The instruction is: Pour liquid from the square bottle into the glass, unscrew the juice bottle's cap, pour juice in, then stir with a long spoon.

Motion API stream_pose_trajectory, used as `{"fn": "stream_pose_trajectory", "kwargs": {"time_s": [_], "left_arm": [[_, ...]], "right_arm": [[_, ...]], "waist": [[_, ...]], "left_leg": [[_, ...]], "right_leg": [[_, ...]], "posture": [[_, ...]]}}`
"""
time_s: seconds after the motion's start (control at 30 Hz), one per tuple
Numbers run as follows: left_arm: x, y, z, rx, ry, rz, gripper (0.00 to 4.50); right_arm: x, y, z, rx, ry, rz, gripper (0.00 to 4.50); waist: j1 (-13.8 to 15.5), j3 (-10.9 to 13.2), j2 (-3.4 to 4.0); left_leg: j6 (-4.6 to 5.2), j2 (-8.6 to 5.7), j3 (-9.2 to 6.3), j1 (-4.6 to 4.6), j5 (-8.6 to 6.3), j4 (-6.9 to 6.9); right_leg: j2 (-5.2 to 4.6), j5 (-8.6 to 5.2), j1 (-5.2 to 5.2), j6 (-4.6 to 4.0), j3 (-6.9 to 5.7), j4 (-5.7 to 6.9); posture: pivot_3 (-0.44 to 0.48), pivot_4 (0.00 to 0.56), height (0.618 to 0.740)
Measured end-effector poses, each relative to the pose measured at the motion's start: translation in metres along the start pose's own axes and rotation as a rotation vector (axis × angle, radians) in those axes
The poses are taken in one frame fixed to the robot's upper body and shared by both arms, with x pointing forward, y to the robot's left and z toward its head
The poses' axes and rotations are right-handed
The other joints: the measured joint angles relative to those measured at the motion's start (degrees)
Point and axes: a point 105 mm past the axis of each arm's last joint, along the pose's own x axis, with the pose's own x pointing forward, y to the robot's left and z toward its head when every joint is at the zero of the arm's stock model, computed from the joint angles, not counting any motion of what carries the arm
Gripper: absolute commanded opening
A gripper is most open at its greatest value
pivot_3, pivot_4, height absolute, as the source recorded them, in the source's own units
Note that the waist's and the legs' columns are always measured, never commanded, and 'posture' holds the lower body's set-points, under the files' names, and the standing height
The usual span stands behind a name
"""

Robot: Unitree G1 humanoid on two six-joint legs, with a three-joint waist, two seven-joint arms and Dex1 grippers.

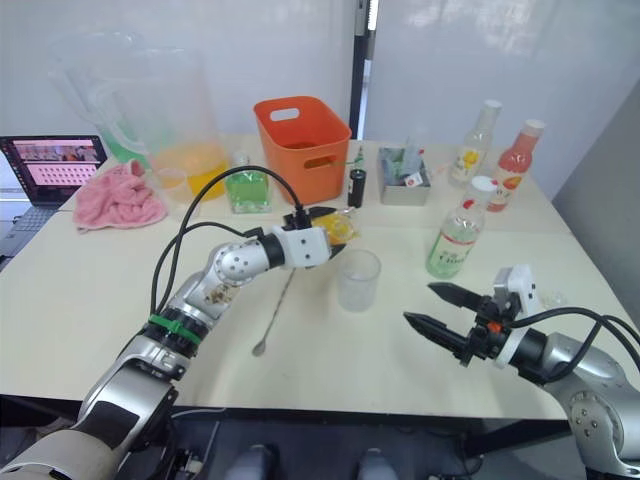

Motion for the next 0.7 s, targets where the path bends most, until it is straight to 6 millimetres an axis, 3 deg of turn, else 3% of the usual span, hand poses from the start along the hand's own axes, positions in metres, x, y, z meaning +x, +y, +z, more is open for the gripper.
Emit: {"fn": "stream_pose_trajectory", "kwargs": {"time_s": [0.5, 0.7], "left_arm": [[0.005, 0.015, -0.002, 0.148, 0.018, 0.101, 2.8], [0.007, 0.011, -0.002, 0.163, 0.011, 0.093, 2.8]], "right_arm": [[-0.005, 0.0, 0.003, -0.017, 0.007, -0.026, 4.47], [-0.005, -0.001, 0.003, -0.018, 0.006, -0.033, 4.47]], "waist": [[0.14, 0.0, 0.0], [0.15, 0.0, 0.0]], "left_leg": [[0.0, -0.01, 0.0, 0.0, 0.0, 0.0], [0.0, -0.01, 0.0, 0.0, 0.0, 0.01]], "right_leg": [[0.0, 0.01, 0.01, 0.01, 0.0, 0.0], [0.0, 0.01, 0.01, 0.02, 0.01, 0.0]], "posture": [[0.0, 0.15, 0.725], [0.0, 0.15, 0.725]]}}
